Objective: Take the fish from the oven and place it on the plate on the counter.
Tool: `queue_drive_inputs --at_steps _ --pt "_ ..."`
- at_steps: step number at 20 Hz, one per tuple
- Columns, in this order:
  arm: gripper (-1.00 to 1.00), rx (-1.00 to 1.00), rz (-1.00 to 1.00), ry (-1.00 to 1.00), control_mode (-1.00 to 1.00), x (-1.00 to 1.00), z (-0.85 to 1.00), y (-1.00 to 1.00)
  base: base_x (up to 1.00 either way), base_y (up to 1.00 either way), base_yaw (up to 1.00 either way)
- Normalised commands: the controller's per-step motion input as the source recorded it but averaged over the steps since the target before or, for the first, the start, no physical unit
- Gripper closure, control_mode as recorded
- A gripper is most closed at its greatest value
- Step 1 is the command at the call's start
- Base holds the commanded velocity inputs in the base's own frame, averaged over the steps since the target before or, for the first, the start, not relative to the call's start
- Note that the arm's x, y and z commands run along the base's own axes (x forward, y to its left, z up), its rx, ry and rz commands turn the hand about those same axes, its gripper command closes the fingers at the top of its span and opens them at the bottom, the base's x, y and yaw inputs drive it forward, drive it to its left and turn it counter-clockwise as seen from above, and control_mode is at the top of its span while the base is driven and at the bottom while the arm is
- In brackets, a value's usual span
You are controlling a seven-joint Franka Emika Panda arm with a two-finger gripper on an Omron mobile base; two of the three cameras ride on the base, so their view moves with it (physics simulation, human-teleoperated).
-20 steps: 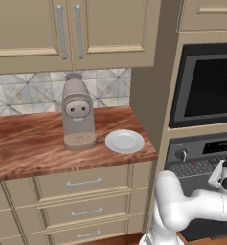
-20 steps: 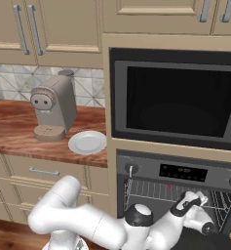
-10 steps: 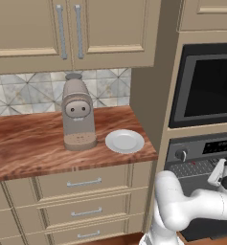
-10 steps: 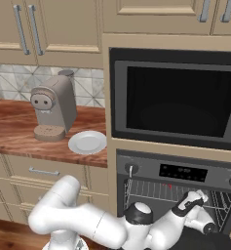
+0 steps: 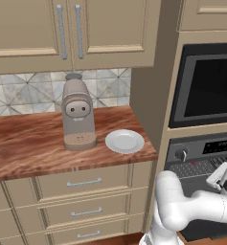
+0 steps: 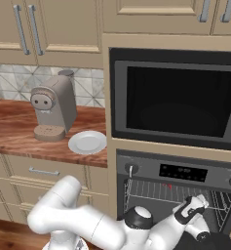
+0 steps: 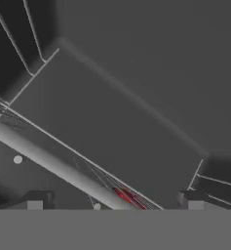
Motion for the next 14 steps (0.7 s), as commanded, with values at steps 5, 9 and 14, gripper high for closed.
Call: queue_drive_inputs --at_steps 5,9,14 --pt "-1.0 0.25 0.0 -0.42 -1.0 -0.05 -0.98 -0.01 0.0 0.0 0.0" --pt "-1.0 0.27 0.0 -0.47 -1.0 0.17 -0.88 0.0 0.0 0.0 0.0" --pt "-1.0 0.24 0.0 -0.37 -1.0 0.17 -0.77 0.0 0.0 0.0 0.0"
